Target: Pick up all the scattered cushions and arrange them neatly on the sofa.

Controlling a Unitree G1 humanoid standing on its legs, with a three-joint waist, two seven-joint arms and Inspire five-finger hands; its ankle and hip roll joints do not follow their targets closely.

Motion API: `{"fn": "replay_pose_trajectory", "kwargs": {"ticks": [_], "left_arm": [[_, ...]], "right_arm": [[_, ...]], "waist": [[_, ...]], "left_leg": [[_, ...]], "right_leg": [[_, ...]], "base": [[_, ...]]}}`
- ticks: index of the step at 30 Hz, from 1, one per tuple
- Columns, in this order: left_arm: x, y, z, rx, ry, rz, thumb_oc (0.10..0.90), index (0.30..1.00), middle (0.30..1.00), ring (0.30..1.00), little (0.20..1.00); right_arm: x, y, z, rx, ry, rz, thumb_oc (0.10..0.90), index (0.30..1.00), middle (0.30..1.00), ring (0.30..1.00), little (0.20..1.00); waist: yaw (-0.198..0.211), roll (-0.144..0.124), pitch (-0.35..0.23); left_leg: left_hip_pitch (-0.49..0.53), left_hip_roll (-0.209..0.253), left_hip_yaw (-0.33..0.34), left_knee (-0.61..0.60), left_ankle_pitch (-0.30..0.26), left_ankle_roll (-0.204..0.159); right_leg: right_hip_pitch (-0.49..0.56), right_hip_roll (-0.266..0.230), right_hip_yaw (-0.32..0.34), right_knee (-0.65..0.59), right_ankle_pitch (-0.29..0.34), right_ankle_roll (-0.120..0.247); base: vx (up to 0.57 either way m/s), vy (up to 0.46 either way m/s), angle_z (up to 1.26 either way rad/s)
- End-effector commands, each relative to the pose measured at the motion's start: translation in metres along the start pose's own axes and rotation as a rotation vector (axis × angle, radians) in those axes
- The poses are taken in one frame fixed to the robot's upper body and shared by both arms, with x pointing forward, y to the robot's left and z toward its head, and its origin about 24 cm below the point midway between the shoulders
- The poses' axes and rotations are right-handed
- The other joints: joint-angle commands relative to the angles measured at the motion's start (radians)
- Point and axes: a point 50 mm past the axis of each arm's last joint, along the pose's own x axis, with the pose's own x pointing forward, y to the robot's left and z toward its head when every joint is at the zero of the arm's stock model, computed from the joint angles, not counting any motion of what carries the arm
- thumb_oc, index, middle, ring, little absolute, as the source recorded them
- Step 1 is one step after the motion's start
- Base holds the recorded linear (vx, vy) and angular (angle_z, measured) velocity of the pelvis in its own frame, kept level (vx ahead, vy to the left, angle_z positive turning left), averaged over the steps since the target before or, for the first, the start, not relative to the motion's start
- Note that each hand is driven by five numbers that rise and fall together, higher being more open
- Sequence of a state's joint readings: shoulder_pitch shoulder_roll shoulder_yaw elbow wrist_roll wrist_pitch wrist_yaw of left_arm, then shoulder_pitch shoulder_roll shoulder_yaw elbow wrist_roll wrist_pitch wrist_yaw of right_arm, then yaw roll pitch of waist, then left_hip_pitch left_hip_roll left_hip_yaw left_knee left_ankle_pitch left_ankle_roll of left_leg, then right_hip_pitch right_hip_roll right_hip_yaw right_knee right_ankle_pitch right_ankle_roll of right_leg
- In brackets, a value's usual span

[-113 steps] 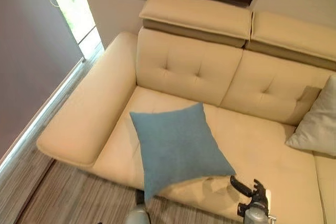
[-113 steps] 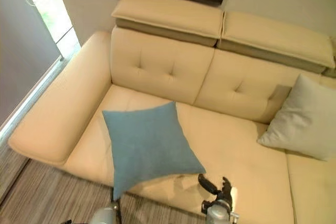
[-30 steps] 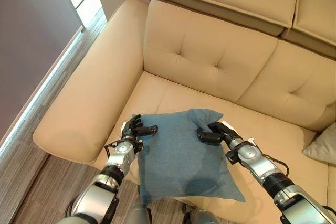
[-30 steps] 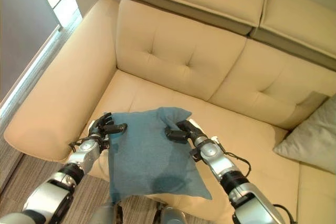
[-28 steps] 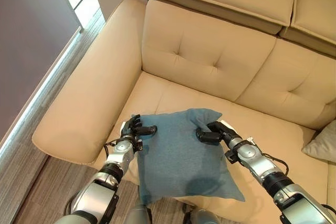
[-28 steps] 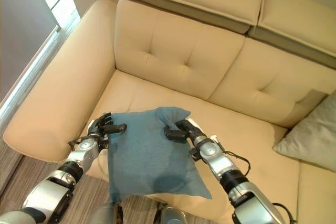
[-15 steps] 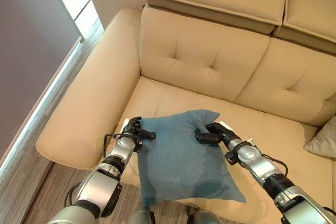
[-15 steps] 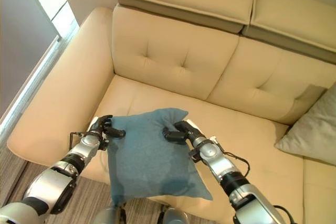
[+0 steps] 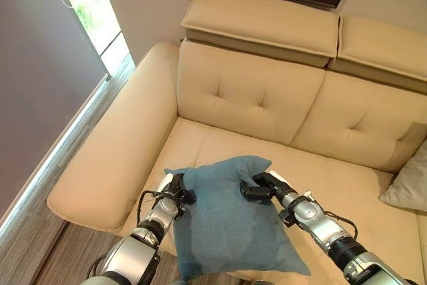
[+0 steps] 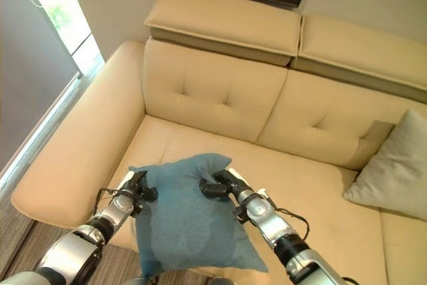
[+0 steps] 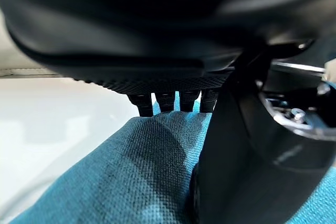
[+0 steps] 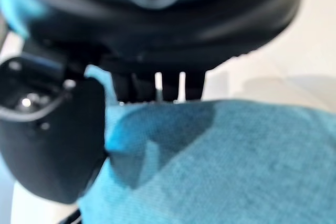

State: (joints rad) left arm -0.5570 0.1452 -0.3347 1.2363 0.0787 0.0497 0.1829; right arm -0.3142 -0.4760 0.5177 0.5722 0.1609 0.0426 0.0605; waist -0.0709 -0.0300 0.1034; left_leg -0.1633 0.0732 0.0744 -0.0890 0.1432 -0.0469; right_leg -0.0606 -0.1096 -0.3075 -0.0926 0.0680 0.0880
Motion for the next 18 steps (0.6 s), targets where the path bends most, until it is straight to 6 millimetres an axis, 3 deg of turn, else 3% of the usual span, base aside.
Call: {"fn": "replay_pose_trajectory", "kwargs": {"ticks": [1,8,15,17,18], "left_arm": [[-0.025,-0.063,-0.065,-0.182,0.284,-0.274,0.4,0.3,0.3,0.3,0.3],[-0.028,-0.073,-0.064,-0.199,0.3,-0.282,0.4,0.3,0.3,0.3,0.3],[-0.015,-0.046,-0.042,-0.23,0.181,-0.191,0.4,0.3,0.3,0.3,0.3],[-0.011,-0.037,-0.03,-0.29,0.131,-0.176,0.4,0.3,0.3,0.3,0.3],[-0.009,-0.032,-0.012,-0.357,0.05,-0.178,0.4,0.3,0.3,0.3,0.3]], "right_arm": [[0.006,0.005,0.04,0.103,-0.182,-0.017,0.4,0.3,0.3,0.3,0.3],[-0.005,0.005,0.033,0.107,-0.191,-0.035,0.4,0.3,0.3,0.3,0.3],[-0.028,-0.014,0.004,0.116,-0.155,-0.12,0.4,0.3,0.3,0.3,0.3],[-0.037,-0.02,-0.006,0.136,-0.136,-0.163,0.4,0.3,0.3,0.3,0.3],[-0.044,-0.027,-0.015,0.15,-0.112,-0.211,0.4,0.3,0.3,0.3,0.3]], "waist": [[-0.013,-0.035,0.04],[-0.016,-0.046,0.043],[-0.028,-0.028,0.017],[-0.039,-0.017,0.004],[-0.048,-0.002,-0.006]], "left_leg": [[0.029,0.02,0.025,0.002,-0.142,-0.029],[0.037,0.019,0.025,0.002,-0.15,-0.028],[0.097,0.019,0.045,0.002,-0.176,-0.022],[0.119,0.021,0.052,0.002,-0.184,-0.022],[0.145,0.024,0.057,0.002,-0.194,-0.021]], "right_leg": [[-0.025,-0.039,-0.007,0.005,-0.062,0.051],[-0.017,-0.037,-0.003,0.005,-0.064,0.049],[0.032,-0.035,0.015,0.005,-0.085,0.053],[0.052,-0.033,0.021,0.005,-0.093,0.052],[0.075,-0.029,0.026,0.005,-0.102,0.049]], "base": [[0.0,0.0,0.0],[0.0,0.0,0.0],[0.04,-0.035,-0.05],[0.06,-0.062,-0.15],[0.07,-0.058,-0.07]]}}
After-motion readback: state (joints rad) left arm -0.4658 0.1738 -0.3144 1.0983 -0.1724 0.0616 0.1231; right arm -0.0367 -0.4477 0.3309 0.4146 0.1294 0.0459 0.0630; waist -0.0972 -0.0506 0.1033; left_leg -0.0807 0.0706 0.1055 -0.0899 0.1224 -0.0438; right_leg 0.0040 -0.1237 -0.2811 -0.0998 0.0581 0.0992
